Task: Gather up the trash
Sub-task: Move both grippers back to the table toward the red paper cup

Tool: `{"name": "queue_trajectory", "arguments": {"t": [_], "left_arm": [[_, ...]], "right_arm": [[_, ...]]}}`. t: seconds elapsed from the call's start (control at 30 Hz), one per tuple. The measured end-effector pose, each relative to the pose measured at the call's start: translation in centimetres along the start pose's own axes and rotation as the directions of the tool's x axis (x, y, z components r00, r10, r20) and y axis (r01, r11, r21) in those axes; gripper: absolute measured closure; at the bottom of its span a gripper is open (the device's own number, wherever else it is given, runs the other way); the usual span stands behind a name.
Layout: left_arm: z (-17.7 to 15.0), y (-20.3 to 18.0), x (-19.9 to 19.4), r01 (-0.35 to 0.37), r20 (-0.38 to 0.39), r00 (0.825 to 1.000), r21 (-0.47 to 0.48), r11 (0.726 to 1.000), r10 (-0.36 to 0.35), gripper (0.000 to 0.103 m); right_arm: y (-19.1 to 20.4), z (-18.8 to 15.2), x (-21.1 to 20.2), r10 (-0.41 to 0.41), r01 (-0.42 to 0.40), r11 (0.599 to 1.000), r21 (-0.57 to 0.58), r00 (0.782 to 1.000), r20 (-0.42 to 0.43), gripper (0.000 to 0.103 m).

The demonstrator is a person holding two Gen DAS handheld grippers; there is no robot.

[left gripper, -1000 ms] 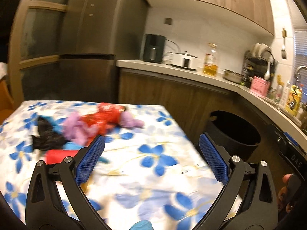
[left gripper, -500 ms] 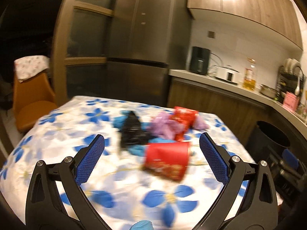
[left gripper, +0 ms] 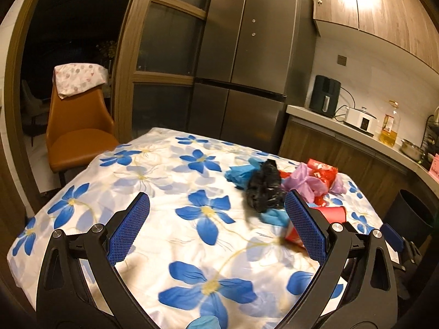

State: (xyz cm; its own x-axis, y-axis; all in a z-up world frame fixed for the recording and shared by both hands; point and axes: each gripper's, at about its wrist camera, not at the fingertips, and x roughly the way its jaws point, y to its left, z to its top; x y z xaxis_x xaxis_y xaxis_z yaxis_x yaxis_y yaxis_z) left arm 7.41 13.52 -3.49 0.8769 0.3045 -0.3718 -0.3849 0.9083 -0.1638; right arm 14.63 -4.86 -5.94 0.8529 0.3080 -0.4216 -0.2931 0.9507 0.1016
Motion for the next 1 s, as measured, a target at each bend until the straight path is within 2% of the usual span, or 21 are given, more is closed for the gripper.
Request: {"name": "queue_trajectory", "arguments": {"t": [0.07, 0.17, 0.4, 0.7, 0.8, 0.93, 1.0], "left_arm": [[0.1, 0.5, 0.2, -0.001, -0.002, 1.000, -0.005, 1.000, 0.001, 0.006], [0.2, 1.1, 0.7, -0.004, -0.002, 1.000, -0.008, 1.000, 0.004, 0.006], [0.1, 1.0, 2.2, 0.007, -0.018, 1.000, -0.002, 1.000, -0.007, 0.006], [0.2, -1.0, 4.8, 0.063, -0.048, 0.997, 0.027, 0.998, -0.062, 0.006], [0.1, -1.9, 5.9, 0.075, -0.064, 0.995, 0.038, 0.996, -0.073, 0.006], [0.1, -3.2, 7.2, 0.102, -0.078, 0.992, 0.050, 0.994, -0.097, 0.009], [0.1, -3.9, 8.4, 0.125, -0.107, 0.987, 0.052, 0.991, -0.119, 0.015]], "right_arm": [[0.0, 0.0, 0.5, 0.009, -0.009, 1.000, 0.018, 1.000, -0.002, 0.006], [-0.5, -0.1, 1.5, 0.018, -0.017, 0.999, 0.046, 0.999, -0.034, 0.014], [0.1, -0.8, 3.6, 0.089, -0.084, 0.995, 0.046, 0.990, -0.112, 0.056], [0.5, -0.9, 2.8, 0.202, -0.201, 0.979, 0.026, 0.974, -0.098, 0.092], [0.5, -0.8, 1.9, 0.218, -0.218, 0.976, 0.014, 0.973, -0.075, 0.100], [-0.2, -0.3, 0.3, 0.230, -0.229, 0.973, 0.014, 0.973, -0.031, 0.100], [-0.7, 0.0, -0.4, 0.235, -0.235, 0.972, 0.013, 0.972, -0.012, 0.100]]}}
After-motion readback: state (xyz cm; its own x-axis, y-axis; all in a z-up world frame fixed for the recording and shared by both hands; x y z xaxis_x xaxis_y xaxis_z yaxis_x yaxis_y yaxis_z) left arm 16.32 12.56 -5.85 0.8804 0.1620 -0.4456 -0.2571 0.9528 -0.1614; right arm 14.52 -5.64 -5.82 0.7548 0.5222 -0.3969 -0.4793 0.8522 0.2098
